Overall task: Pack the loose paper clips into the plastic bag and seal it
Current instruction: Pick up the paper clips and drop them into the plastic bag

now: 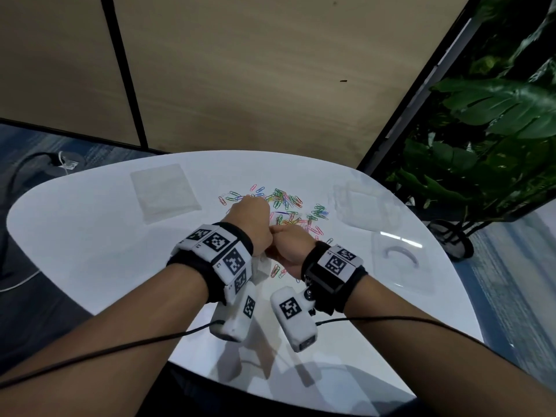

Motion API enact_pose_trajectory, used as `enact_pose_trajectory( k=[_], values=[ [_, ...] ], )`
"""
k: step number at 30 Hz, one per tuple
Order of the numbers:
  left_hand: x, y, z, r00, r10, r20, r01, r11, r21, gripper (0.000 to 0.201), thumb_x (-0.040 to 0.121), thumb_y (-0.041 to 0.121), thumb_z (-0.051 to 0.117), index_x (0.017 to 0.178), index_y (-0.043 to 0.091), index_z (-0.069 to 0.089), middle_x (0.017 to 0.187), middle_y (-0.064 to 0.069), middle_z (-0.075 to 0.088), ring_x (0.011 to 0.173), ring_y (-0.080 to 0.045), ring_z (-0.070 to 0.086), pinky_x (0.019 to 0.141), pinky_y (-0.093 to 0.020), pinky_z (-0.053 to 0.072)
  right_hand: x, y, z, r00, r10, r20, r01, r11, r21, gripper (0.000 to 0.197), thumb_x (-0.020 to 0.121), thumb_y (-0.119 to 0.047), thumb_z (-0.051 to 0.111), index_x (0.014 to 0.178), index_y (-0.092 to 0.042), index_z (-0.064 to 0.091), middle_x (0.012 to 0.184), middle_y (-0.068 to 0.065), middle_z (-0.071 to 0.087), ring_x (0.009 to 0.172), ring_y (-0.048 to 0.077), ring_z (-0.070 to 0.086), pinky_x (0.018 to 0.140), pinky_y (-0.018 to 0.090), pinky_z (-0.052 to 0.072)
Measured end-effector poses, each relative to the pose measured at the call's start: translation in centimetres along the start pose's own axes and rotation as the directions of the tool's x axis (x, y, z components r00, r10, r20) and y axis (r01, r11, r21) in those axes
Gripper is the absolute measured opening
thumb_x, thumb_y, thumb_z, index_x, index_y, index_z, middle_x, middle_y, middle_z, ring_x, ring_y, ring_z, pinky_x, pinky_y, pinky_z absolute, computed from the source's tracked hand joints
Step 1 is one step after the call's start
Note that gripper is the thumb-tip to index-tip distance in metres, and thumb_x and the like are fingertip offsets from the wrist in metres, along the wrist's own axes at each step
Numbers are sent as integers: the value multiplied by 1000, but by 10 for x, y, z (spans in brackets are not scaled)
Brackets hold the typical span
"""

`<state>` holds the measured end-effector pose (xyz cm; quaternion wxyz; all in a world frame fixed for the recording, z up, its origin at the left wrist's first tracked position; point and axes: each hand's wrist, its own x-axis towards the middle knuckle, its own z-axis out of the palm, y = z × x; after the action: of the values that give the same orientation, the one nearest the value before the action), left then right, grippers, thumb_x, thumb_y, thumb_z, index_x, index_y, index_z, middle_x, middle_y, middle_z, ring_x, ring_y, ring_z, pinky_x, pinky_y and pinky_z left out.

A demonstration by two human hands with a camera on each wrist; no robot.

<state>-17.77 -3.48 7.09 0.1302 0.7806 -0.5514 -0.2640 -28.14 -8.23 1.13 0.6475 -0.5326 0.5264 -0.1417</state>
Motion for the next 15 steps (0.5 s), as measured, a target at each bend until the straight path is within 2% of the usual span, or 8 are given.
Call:
enact_pose_trajectory(
  k=[3, 6, 8, 10, 11, 12, 14, 15],
  values=[
    [2, -1, -3, 1000, -12, -6, 12, 1000, -17, 27, 86, 1, 60, 111, 6, 70, 109, -16, 69, 93, -31, 72, 83, -40, 62, 2, 1, 0, 995, -83, -56, 76, 990, -116, 31, 83, 10, 57, 82, -14, 76, 88, 21, 74, 81, 36, 72, 85, 47, 58],
    [2, -3, -5, 1000, -14, -10, 14, 999, -33, 27, 85, -2, 61, 109, 5, 70, 106, -15, 70, 93, -30, 72, 83, -40, 62, 2, 2, 1, 976, -181, -122, 133, 936, -325, 34, 84, -3, 59, 70, -29, 76, 75, 8, 76, 73, 29, 73, 76, 44, 61],
    [2, -4, -5, 1000, -14, -16, 13, 999, -39, 24, 87, 1, 62, 109, 4, 69, 100, -16, 72, 90, -31, 74, 81, -40, 63, 2, 1, 3, 981, -177, -84, 135, 921, -365, 37, 80, 0, 51, 69, -26, 75, 72, 8, 73, 65, 26, 64, 72, 44, 60],
    [2, -4, -5, 1000, -15, -18, 14, 999, -49, 23, 86, 0, 62, 107, 4, 71, 98, -17, 72, 88, -32, 74, 80, -41, 63, -1, 1, 5, 985, -168, -29, 144, 910, -389, 35, 73, 4, 50, 75, -21, 75, 74, 9, 71, 67, 25, 61, 71, 49, 57],
    [2, -4, -5, 1000, -14, -18, 13, 999, -53, 23, 86, 0, 62, 106, 4, 71, 98, -17, 72, 87, -32, 74, 80, -41, 63, -3, -1, 4, 983, -180, -22, 155, 895, -419, 35, 71, 5, 53, 80, -20, 76, 73, 6, 71, 68, 24, 62, 72, 46, 59],
    [2, -4, -5, 1000, -13, -17, 12, 998, -58, 22, 86, 0, 61, 105, 4, 73, 97, -17, 73, 87, -31, 74, 81, -40, 63, -5, -3, 2, 979, -202, -23, 169, 873, -457, 33, 72, 5, 57, 85, -19, 77, 72, 2, 70, 67, 21, 62, 69, 38, 59],
    [0, -3, -5, 1000, -8, -12, 7, 998, -70, 21, 87, 1, 60, 103, 4, 75, 96, -17, 74, 86, -31, 74, 82, -40, 63, -11, -8, -1, 957, -288, -23, 218, 772, -597, 22, 78, 1, 63, 86, -13, 78, 66, -2, 64, 60, 12, 57, 58, 22, 47],
    [0, -3, -5, 1000, -4, -10, 3, 997, -72, 22, 88, 0, 59, 102, 2, 75, 96, -17, 74, 85, -31, 75, 83, -40, 62, -15, -11, -2, 945, -326, -5, 244, 716, -654, 18, 81, -1, 63, 83, -12, 77, 62, -2, 61, 56, 12, 53, 56, 21, 42]
  ],
)
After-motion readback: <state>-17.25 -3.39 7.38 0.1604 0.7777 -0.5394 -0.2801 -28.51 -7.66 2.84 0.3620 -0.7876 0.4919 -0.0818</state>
